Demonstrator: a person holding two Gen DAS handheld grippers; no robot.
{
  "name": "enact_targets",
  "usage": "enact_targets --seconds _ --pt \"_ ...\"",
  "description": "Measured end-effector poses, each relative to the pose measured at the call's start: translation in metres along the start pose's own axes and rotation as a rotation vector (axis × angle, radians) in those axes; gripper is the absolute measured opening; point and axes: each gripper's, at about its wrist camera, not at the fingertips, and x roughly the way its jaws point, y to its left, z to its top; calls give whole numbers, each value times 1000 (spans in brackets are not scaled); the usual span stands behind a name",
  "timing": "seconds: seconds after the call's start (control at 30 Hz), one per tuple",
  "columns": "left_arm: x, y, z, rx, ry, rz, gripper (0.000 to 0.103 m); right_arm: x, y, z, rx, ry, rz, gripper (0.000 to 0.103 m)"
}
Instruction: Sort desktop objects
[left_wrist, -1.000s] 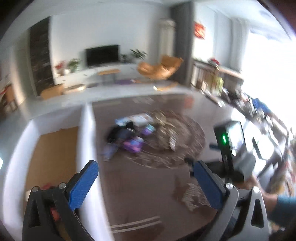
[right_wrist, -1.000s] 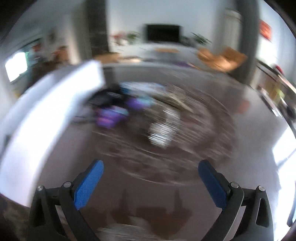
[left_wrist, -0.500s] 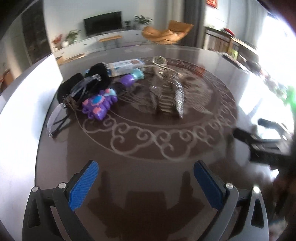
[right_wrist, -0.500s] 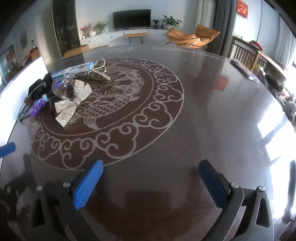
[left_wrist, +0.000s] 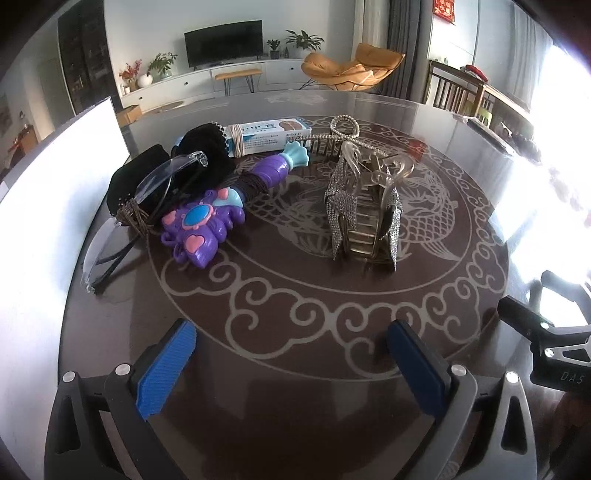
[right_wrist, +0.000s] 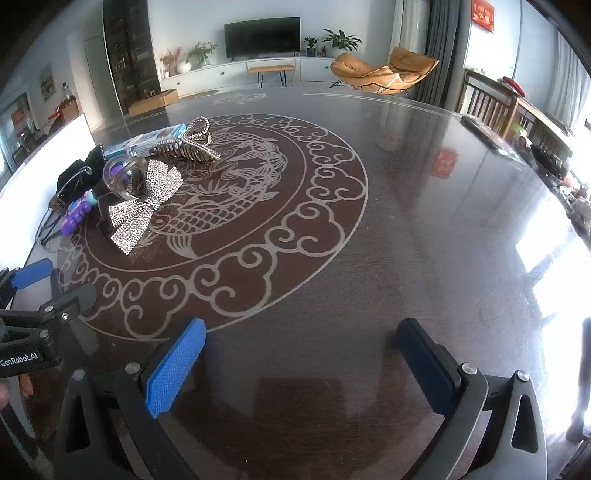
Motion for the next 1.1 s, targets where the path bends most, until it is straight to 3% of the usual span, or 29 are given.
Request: enact_targets --seconds 1.1 --pt "0 0 -1 -1 -3 0 103 1 1 0 2 0 -1 103"
